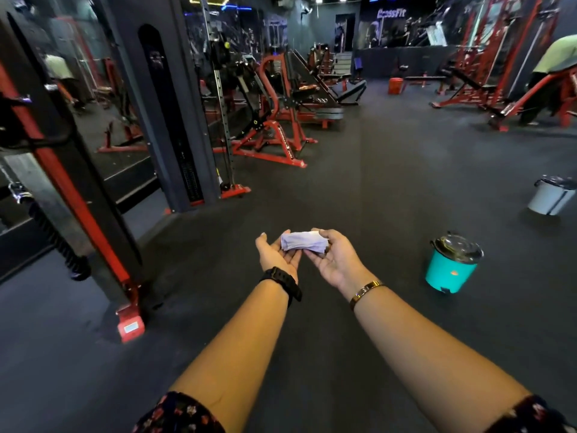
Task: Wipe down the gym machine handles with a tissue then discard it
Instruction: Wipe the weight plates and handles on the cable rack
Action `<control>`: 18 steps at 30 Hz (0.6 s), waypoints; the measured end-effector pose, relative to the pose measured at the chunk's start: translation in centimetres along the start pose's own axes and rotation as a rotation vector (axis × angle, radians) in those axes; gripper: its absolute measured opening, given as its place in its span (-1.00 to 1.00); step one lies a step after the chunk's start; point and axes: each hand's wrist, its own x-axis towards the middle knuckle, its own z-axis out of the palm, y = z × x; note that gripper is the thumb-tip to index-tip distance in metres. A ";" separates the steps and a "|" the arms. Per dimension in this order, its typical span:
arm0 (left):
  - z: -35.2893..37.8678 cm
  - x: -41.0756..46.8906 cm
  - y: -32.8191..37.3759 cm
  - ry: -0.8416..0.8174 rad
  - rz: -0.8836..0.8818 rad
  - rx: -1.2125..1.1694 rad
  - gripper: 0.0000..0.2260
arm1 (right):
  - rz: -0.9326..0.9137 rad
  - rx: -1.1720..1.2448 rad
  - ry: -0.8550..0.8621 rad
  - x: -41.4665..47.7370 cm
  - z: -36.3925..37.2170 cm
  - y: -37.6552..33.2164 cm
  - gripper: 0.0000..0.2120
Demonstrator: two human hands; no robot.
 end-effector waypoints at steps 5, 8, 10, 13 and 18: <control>6.8 10.3 2.0 0.039 0.054 -0.018 -0.53 | 0.042 -0.080 -0.072 11.7 3.5 -5.8 -0.84; 10.1 16.5 3.7 0.067 0.097 -0.049 -0.53 | 0.061 -0.105 -0.101 18.2 6.0 -8.5 -0.85; 11.8 20.1 4.7 0.091 0.121 -0.056 -0.53 | 0.078 -0.102 -0.125 22.1 7.5 -9.6 -0.86; 13.1 25.3 6.5 0.112 0.139 -0.090 -0.53 | 0.107 -0.116 -0.151 27.7 9.6 -10.3 -0.87; 14.2 34.6 10.1 0.147 0.183 -0.124 -0.54 | 0.147 -0.143 -0.203 37.7 14.1 -10.1 -0.87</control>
